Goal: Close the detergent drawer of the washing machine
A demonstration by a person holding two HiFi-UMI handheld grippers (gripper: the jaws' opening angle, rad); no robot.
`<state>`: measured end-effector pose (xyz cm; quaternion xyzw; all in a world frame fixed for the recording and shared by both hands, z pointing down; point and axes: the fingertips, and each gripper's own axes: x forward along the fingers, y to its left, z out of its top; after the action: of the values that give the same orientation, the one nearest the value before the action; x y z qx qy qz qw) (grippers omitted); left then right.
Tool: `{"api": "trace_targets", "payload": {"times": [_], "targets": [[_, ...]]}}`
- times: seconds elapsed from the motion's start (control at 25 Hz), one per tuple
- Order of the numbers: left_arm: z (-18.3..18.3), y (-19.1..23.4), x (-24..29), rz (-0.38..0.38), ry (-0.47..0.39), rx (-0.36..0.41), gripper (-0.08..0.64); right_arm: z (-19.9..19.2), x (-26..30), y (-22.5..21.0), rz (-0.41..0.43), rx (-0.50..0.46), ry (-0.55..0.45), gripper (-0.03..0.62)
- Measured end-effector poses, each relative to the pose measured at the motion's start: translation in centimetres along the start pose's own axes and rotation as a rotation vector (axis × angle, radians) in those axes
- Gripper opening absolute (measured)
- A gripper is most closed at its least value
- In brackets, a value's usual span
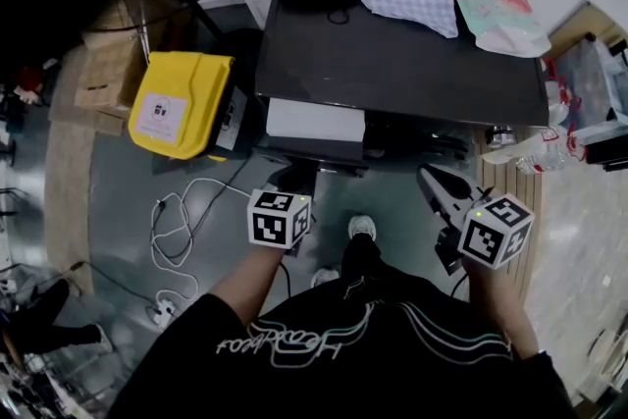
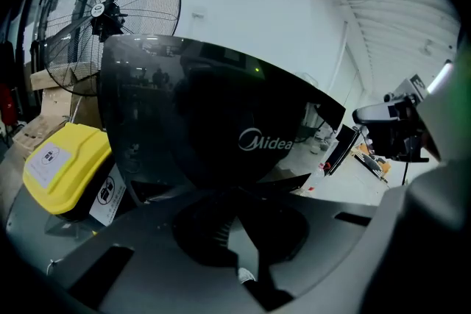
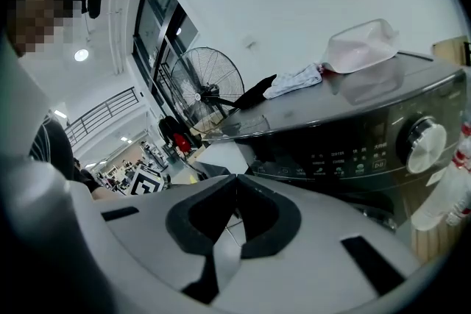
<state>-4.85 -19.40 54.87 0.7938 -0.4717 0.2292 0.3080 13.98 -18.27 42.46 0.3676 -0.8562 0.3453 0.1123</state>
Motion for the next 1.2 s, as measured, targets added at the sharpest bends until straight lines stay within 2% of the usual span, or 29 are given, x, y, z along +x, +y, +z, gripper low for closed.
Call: {"api": "trace_targets", "payload": {"times": [0.72, 1.2], "targets": [[2.0, 1.0, 2.0, 0.056, -0.015, -0.017, 0.023, 2.2, 0.9, -2.2, 0.022, -0.032, 0.023, 0.028], [3.0, 1.5, 2.9, 0.079, -0.016, 0.0, 0.023, 3.3, 0.9, -2.5, 0.04, -0.048, -0.007, 0.028]]}}
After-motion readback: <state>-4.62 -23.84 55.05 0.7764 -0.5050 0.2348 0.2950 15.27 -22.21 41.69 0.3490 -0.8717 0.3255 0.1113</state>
